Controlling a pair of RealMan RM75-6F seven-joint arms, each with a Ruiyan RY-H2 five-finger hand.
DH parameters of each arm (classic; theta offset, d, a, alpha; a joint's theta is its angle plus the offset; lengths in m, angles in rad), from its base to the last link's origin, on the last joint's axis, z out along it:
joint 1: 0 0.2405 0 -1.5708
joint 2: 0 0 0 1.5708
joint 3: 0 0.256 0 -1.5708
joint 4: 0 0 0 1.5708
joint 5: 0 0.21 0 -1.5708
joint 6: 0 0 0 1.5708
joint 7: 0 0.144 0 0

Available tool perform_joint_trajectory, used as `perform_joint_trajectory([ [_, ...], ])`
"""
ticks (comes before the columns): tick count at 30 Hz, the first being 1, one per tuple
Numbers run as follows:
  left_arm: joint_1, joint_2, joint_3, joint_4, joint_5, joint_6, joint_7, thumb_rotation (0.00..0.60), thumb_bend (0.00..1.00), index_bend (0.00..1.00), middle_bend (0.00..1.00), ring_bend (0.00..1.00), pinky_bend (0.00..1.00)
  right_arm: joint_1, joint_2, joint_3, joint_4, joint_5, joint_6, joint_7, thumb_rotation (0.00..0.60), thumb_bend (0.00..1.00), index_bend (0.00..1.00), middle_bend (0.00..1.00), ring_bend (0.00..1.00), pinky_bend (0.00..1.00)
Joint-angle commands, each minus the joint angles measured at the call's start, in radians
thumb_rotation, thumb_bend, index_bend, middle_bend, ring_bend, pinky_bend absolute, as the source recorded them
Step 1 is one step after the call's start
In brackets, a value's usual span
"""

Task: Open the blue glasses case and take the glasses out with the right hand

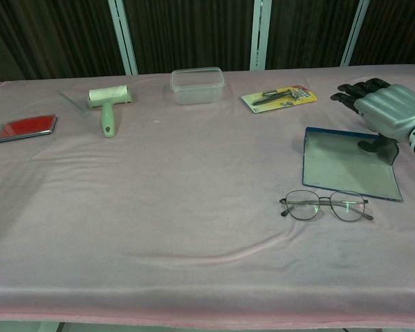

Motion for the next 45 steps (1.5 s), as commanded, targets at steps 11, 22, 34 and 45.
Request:
perform_joint_trajectory([
  [11,0.003,0.001,0.002,-0.003,0.006,0.007,0.000,0.600,0.43,0.00,0.00,0.00,0.04,-0.058,0.167,-0.099,-0.212,-0.117,0.211,0.263,0.600,0.31,0.24,0.00,0.00,0.00],
  [22,0.003,0.000,0.005,-0.001,0.011,0.009,-0.001,0.600,0.44,0.00,0.00,0.00,0.04,-0.083,0.443,-0.177,-0.842,-0.181,0.223,0.122,0.600,0.31,0.60,0.00,0.00,0.00],
  [34,0.009,0.012,0.006,-0.001,0.023,0.026,-0.028,0.600,0.44,0.00,0.00,0.00,0.04,-0.071,0.561,-0.158,-1.137,-0.112,0.065,-0.085,0.600,0.44,0.68,0.02,0.00,0.00],
  [45,0.011,0.013,0.009,-0.002,0.030,0.028,-0.028,0.600,0.44,0.00,0.00,0.00,0.04,-0.078,0.586,-0.162,-1.162,-0.081,-0.009,-0.136,0.600,0.47,0.67,0.03,0.00,0.00],
])
